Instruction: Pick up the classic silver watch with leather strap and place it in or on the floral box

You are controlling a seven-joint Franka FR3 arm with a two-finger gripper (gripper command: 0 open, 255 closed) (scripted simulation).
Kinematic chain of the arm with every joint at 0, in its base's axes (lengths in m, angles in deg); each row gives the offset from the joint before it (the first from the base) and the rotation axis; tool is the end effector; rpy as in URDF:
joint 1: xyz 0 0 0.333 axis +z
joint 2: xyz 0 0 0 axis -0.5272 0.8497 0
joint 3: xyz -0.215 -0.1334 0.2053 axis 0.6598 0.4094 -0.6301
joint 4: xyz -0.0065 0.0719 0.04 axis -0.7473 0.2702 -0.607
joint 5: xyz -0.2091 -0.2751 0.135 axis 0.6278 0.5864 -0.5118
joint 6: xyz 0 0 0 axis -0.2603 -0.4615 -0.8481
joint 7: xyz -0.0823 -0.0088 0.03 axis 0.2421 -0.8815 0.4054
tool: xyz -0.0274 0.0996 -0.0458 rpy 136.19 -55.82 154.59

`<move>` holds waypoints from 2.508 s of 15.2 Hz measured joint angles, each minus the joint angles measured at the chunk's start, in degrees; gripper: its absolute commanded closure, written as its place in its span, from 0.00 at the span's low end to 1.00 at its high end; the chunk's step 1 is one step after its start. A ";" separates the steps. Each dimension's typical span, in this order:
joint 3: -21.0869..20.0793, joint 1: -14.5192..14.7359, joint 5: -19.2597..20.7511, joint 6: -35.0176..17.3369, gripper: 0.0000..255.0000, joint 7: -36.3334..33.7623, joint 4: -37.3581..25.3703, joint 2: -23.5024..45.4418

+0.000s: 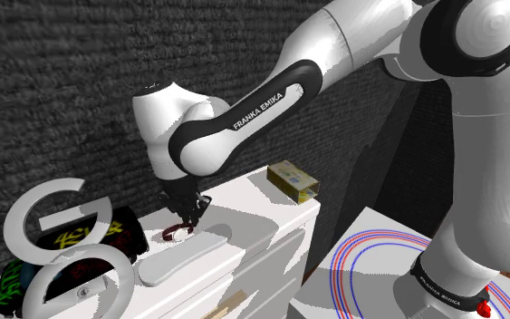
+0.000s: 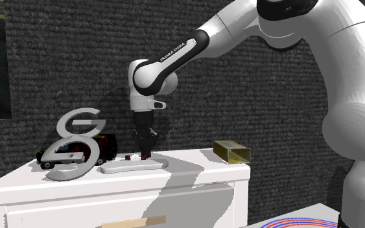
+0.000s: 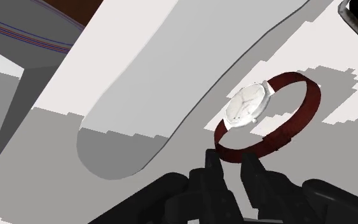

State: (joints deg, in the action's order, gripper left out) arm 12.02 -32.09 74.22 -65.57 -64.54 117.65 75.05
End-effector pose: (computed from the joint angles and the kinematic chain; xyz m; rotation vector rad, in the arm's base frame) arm 0.5062 0.3448 0.3565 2.6832 -1.5414 0.0299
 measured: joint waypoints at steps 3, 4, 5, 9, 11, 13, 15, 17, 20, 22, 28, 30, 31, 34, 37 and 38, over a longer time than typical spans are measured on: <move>0.02 0.00 0.01 -0.04 1.00 -0.02 0.03 0.04; 0.02 0.01 0.01 -0.04 1.00 -0.02 0.03 0.05; 0.03 0.01 0.02 -0.04 1.00 -0.02 0.03 0.06; -0.20 -0.17 -0.40 0.64 1.00 0.27 -0.27 -0.43; -0.50 -0.38 -0.97 1.77 1.00 0.71 -0.92 -1.06; -0.89 -0.62 -1.67 2.82 1.00 1.05 -1.28 -1.96; -1.20 -0.82 -2.30 4.11 1.00 1.49 -2.04 -2.67; -1.41 -0.91 -2.75 5.44 1.00 1.89 -3.07 -3.10; -1.80 -1.23 -3.59 7.12 1.00 2.49 -3.98 -4.14; -2.03 -1.19 -4.02 8.56 1.00 2.70 -5.11 -4.56; -2.59 -1.57 -5.40 12.62 1.00 3.83 -8.03 -6.16; -2.70 -1.61 -5.68 13.82 1.00 4.10 -9.02 -6.47; -2.77 -1.56 -5.84 14.71 1.00 4.22 -9.80 -6.62; -2.92 -1.39 -6.08 16.91 1.00 4.48 -11.90 -6.80; -3.15 -1.56 -6.70 18.80 1.00 4.91 -13.18 -7.64; -3.17 -1.46 -6.72 19.62 1.00 4.98 -14.06 -7.59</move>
State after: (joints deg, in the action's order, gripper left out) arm 8.85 -33.54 67.51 -45.95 -59.56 103.60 67.46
